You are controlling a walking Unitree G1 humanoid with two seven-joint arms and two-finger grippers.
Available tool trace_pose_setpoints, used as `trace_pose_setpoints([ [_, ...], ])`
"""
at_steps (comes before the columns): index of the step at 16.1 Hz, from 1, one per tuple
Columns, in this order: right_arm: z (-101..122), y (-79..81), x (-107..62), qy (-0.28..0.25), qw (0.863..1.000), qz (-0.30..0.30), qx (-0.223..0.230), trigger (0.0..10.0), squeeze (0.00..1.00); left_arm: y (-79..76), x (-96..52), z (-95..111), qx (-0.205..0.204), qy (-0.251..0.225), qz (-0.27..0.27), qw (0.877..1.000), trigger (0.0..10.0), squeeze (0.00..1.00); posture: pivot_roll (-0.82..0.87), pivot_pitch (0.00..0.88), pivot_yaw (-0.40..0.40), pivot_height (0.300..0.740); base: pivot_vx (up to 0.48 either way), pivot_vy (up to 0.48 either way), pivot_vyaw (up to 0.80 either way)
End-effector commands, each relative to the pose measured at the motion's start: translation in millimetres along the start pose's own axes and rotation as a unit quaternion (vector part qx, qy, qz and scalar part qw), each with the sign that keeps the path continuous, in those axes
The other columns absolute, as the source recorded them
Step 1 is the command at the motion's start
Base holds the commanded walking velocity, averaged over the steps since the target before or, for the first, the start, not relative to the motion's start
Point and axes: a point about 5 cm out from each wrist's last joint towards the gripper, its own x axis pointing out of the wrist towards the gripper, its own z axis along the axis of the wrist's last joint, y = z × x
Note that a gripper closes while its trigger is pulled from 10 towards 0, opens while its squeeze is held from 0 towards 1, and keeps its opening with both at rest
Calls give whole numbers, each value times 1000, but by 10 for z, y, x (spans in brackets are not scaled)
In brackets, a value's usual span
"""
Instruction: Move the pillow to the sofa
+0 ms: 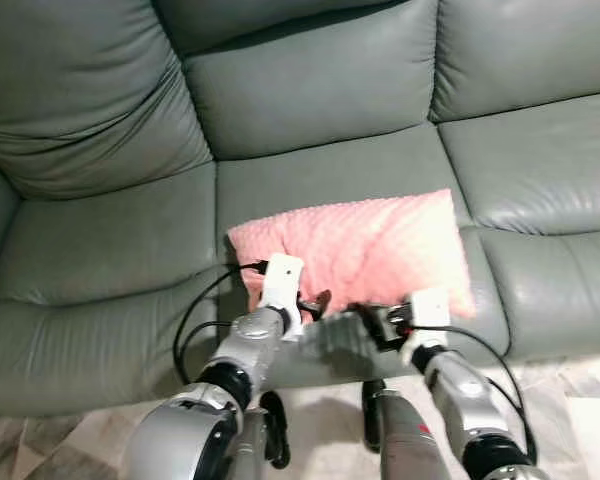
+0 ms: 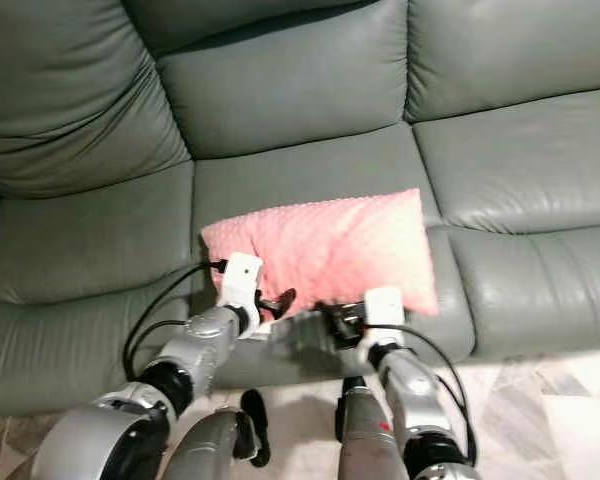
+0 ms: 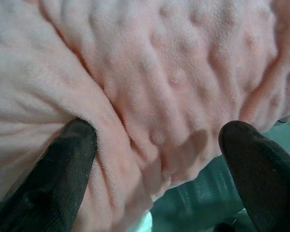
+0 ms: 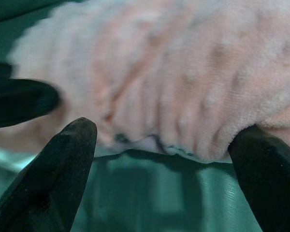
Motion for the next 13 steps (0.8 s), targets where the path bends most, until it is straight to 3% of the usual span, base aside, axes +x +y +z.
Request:
trace_pose_setpoints([
  [1, -147, 131, -33, 30, 999, 26, 0, 10000, 0, 146, -90, -237, 0, 29, 7, 1000, 10000, 0, -181, 239, 125, 740, 0, 0, 0],
  [3, -134, 148, -10, 35, 999, 37, -3, 10000, 0, 257, -140, -300, 15, 35, 16, 999, 10000, 0, -188, 191, 108, 740, 0, 0, 0],
  [6, -232, 168, -64, 82, 993, 65, -53, 10000, 0, 345, -179, -321, 23, 31, 29, 999, 10000, 0, -206, 118, 87, 740, 0, 0, 0],
  [9, -291, -52, -126, 122, 990, 17, -72, 10000, 0, 325, -168, -294, 4, 20, 34, 999, 10000, 0, -236, 62, 84, 740, 0, 0, 0],
  [11, -381, -304, -259, 172, 978, -55, -107, 10000, 0, 338, -173, -269, -4, 8, 35, 999, 10000, 0, -248, 36, 86, 740, 0, 0, 0],
  [13, -383, -446, -335, 173, 975, -101, -92, 10000, 0, 406, -191, -190, 6, -16, 42, 999, 10000, 0, -252, 24, 88, 740, 0, 0, 0],
])
